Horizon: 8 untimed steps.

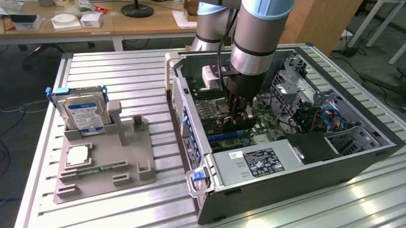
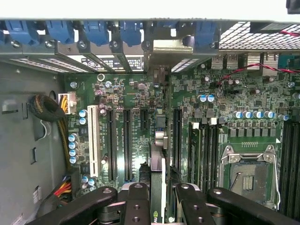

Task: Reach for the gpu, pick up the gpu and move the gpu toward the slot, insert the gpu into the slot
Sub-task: 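Insert the gpu into the slot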

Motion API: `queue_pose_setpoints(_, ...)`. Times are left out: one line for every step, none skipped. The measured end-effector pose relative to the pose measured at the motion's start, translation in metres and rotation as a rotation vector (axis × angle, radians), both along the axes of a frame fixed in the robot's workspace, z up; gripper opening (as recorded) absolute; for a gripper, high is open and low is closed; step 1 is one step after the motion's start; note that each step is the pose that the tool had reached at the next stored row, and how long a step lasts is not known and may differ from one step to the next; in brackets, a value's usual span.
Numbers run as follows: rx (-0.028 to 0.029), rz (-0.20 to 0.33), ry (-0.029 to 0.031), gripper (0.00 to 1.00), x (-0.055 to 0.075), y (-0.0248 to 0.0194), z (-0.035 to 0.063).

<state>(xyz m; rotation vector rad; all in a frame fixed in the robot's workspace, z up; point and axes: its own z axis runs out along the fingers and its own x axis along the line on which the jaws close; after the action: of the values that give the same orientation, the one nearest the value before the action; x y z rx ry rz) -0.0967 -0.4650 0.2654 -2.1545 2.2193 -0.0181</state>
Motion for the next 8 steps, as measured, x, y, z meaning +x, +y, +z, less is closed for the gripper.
queue_pose_setpoints(0.0, 0.0, 0.0, 0.26, -0.0001, 0.0, -0.0006)
queue_pose_setpoints(0.0, 0.0, 0.0, 0.26, -0.0003, 0.0, -0.0012)
queue_pose_setpoints(0.0, 0.0, 0.0, 0.26, -0.0004, 0.0, -0.0018)
queue_pose_setpoints(0.0001, 0.0, -0.0001, 0.26, -0.0004, 0.0, -0.0024)
queue_pose_setpoints(0.0, 0.0, 0.0, 0.26, -0.0005, 0.0, -0.0031)
queue_pose_setpoints(0.0, 0.0, 0.0, 0.26, -0.0006, 0.0, -0.0038)
queue_pose_setpoints(0.0001, 0.0, 0.0, 0.26, -0.0007, 0.0, -0.0044)
queue_pose_setpoints(0.0001, 0.0, 0.0, 0.26, -0.0007, 0.0, -0.0051)
